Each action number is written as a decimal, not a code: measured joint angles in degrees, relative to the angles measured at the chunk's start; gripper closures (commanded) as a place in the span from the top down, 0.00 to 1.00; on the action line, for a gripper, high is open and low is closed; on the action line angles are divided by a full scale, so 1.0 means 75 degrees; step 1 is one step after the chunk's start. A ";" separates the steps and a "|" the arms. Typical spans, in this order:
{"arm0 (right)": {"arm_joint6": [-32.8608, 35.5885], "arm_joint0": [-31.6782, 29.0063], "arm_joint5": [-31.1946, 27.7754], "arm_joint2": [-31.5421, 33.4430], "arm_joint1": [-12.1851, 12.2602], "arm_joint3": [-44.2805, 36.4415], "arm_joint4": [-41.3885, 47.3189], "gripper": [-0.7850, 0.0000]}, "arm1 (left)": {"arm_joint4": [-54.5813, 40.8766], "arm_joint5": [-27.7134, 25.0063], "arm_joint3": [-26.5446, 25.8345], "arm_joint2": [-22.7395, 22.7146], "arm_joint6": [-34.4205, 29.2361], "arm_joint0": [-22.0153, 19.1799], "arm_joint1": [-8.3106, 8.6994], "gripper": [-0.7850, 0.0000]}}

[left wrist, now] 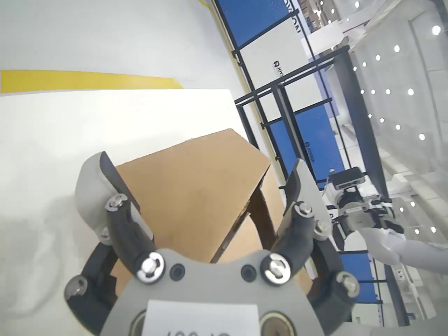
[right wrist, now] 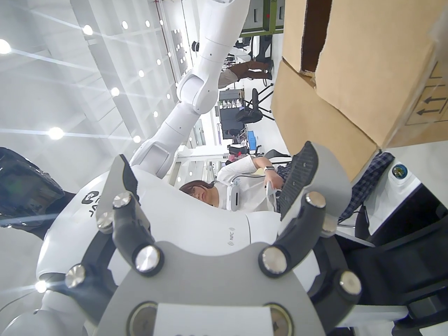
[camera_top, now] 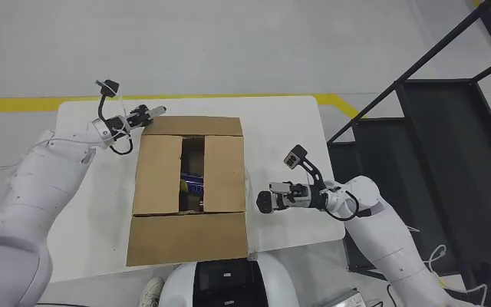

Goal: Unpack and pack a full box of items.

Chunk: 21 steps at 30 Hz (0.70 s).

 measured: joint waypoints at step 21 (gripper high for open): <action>-0.3420 0.2272 0.1255 -0.2983 -0.0630 -0.0511 -0.3460 1.00 | -0.4225 0.0452 -0.2433 -0.4060 -0.3783 0.2873 0.2070 1.00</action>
